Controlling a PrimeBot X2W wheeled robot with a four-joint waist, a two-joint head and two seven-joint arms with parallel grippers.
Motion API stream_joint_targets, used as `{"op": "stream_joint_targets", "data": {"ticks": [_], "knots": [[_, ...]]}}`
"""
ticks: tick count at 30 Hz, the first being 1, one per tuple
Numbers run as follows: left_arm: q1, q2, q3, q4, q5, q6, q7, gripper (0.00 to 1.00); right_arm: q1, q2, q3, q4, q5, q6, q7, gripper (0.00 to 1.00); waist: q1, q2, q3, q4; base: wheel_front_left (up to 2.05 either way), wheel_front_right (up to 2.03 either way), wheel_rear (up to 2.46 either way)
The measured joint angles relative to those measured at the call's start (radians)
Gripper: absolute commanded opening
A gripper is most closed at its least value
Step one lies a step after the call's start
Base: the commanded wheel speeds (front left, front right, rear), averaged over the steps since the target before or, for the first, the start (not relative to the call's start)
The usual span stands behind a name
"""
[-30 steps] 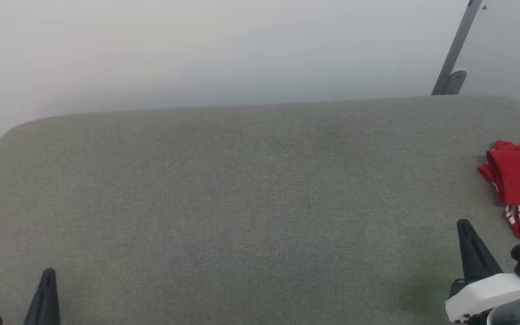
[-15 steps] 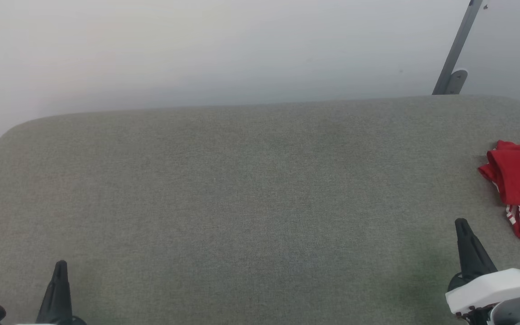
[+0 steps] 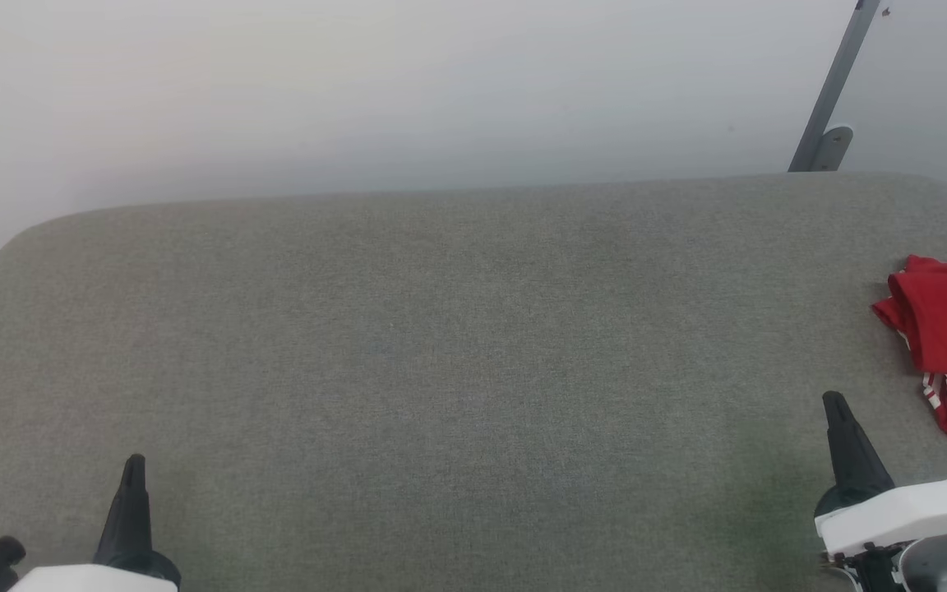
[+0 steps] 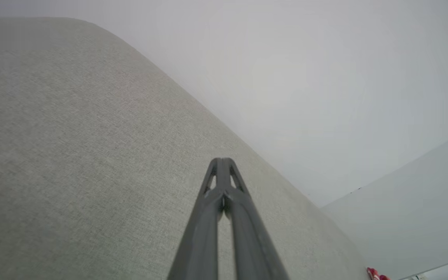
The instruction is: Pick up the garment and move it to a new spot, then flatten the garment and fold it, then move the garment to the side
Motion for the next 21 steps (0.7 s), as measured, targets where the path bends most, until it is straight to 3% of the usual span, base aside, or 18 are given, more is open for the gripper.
{"op": "stream_joint_targets", "data": {"ticks": [21], "knots": [[-0.052, -0.033, -0.018, 0.021, -0.214, 0.000, 0.069, 0.00, -0.022, 0.016, -0.004, 0.012, 0.251, 0.000, 0.049, 0.00, 0.0000, 0.0000, 0.002, 0.002, 0.00, 0.00, 0.00]]}}
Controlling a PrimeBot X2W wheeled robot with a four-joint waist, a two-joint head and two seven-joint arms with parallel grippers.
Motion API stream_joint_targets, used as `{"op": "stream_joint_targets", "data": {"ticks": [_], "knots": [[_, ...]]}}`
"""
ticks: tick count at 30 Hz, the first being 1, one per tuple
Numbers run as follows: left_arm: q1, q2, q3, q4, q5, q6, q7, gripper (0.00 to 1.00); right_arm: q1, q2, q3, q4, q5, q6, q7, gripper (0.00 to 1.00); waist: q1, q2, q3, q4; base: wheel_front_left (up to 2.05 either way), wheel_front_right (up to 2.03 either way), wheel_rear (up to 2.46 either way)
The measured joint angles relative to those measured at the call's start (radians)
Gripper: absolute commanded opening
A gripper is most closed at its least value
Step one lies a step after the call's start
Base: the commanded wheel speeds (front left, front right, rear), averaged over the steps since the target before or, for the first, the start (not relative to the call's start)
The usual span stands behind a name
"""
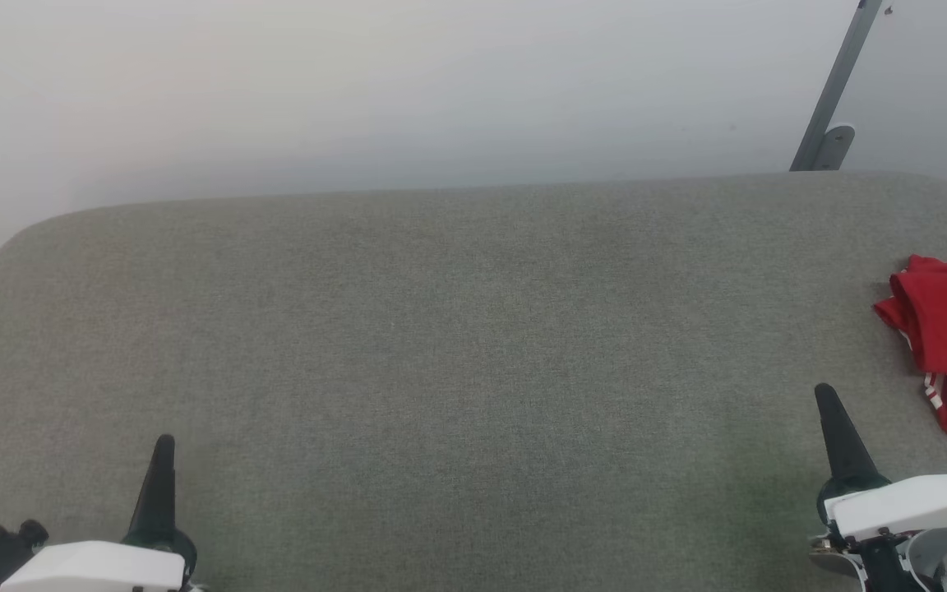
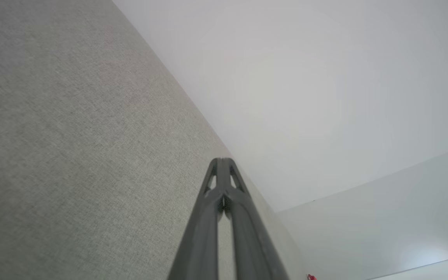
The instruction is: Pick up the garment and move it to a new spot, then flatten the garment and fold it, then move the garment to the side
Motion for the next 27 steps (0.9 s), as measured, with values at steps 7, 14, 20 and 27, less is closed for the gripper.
{"op": "stream_joint_targets", "data": {"ticks": [7, 14, 20, 27], "knots": [[-0.015, -0.008, -0.006, 0.006, -0.062, 0.000, 0.018, 0.00, -0.009, 0.005, -0.001, 0.006, 0.073, 0.000, 0.017, 0.00, 0.0001, 0.0000, 0.001, 0.001, 0.00, 0.00, 0.00], [-0.033, -0.015, -0.011, 0.010, -0.114, 0.000, 0.035, 0.00, -0.018, 0.010, -0.002, 0.010, 0.132, 0.000, 0.028, 0.00, 0.0000, 0.0000, 0.001, 0.001, 0.00, 0.00, 0.00], [-0.044, -0.024, -0.015, 0.016, -0.162, 0.000, 0.050, 0.00, -0.019, 0.014, -0.003, 0.013, 0.188, 0.000, 0.039, 0.00, 0.0000, -0.0001, 0.002, 0.002, 0.00, 0.00, 0.00], [-0.056, -0.033, -0.021, 0.022, -0.207, 0.000, 0.065, 0.00, -0.025, 0.019, -0.004, 0.016, 0.250, 0.000, 0.052, 0.00, 0.0000, 0.0000, 0.003, 0.002, 0.00, 0.00, 0.00]]}}
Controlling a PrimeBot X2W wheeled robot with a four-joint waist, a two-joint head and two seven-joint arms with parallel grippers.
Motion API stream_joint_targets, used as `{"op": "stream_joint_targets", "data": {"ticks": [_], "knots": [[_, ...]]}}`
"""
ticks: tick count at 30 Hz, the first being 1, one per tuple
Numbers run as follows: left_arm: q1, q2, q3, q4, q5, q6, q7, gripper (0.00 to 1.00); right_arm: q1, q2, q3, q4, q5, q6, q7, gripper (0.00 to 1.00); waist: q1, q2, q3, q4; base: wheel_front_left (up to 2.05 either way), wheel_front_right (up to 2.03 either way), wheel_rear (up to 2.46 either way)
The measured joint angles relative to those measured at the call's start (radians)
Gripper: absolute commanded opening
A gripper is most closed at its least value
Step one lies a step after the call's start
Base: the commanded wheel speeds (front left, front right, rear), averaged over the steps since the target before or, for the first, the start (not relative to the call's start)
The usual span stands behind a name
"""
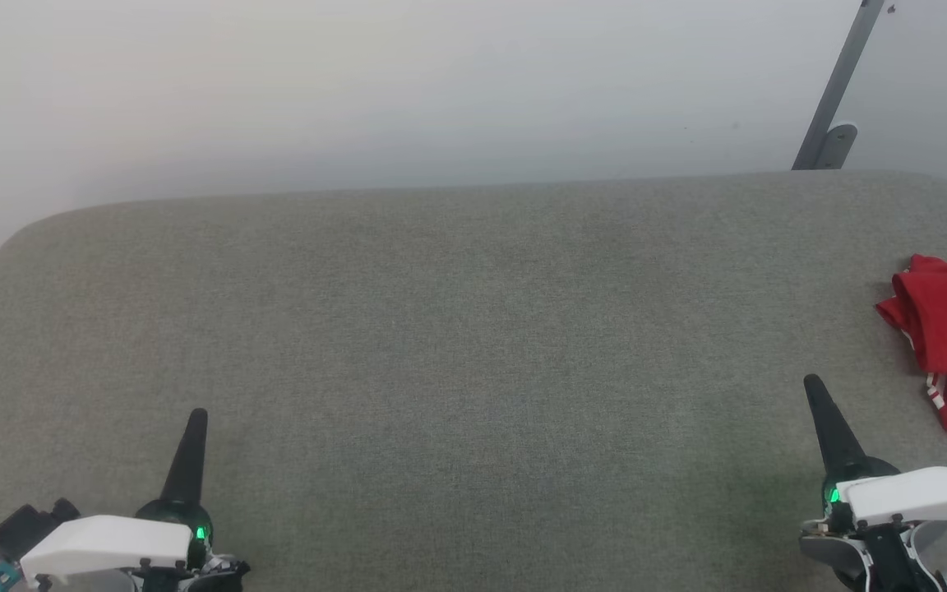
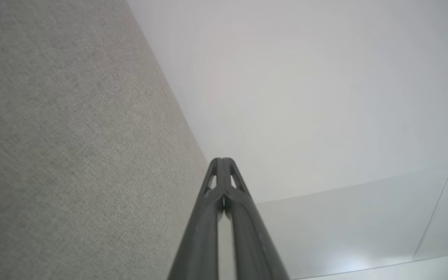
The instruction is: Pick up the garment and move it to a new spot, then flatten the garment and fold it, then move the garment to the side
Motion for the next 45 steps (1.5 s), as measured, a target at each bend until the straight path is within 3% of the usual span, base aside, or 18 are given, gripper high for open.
{"op": "stream_joint_targets", "data": {"ticks": [45], "knots": [[-0.076, -0.042, -0.025, 0.027, -0.277, 0.000, 0.085, 0.00, -0.032, 0.021, -0.006, 0.016, 0.318, -0.001, 0.062, 0.00, 0.0000, 0.0000, 0.005, 0.004, 0.00, 0.00, 0.00]]}}
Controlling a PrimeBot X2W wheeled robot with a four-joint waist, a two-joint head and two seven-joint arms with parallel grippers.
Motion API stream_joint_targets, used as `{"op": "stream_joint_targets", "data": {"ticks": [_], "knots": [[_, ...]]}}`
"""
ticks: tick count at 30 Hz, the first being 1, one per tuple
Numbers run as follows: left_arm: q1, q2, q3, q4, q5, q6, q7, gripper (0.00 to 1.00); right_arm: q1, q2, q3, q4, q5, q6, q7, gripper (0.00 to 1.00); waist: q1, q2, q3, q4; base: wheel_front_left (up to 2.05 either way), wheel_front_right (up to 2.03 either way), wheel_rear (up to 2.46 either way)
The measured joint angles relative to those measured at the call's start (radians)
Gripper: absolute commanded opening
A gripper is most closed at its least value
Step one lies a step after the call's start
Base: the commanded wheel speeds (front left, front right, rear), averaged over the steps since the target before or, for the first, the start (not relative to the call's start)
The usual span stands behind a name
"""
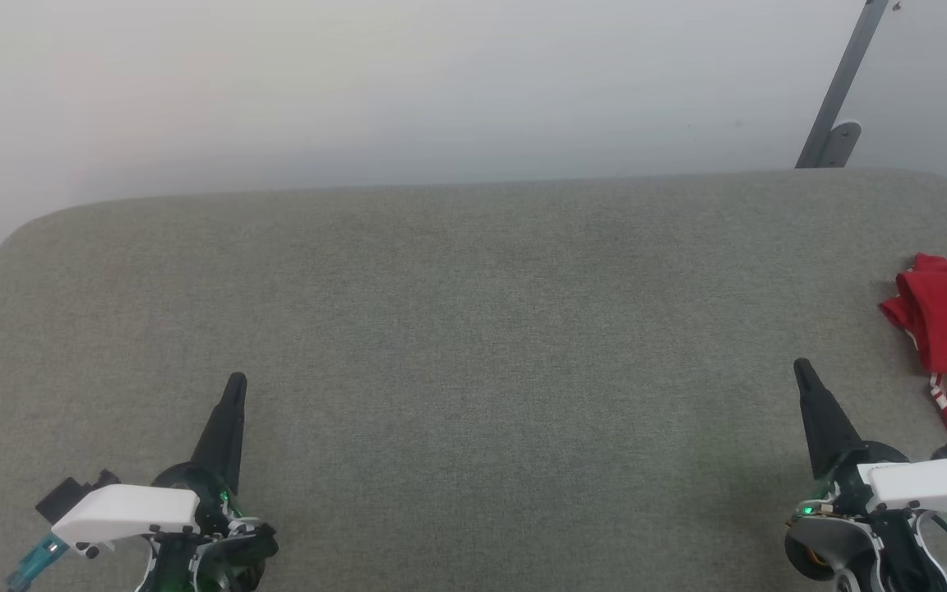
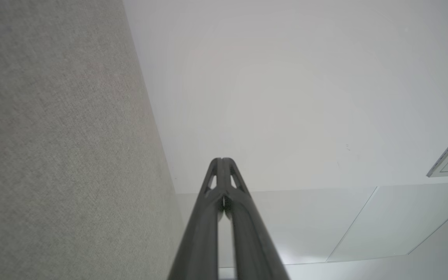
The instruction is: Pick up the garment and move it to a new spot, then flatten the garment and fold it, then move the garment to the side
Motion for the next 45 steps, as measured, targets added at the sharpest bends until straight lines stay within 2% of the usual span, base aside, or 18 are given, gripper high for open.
{"op": "stream_joint_targets", "data": {"ticks": [45], "knots": [[0.000, 0.000, -0.001, 0.000, 0.000, 0.000, 0.000, 0.00, -0.001, 0.000, 0.000, 0.001, 0.000, 0.000, 0.001, 0.00, 0.0000, 0.0000, 0.000, 0.000, 0.00, 0.00, 0.00]]}}
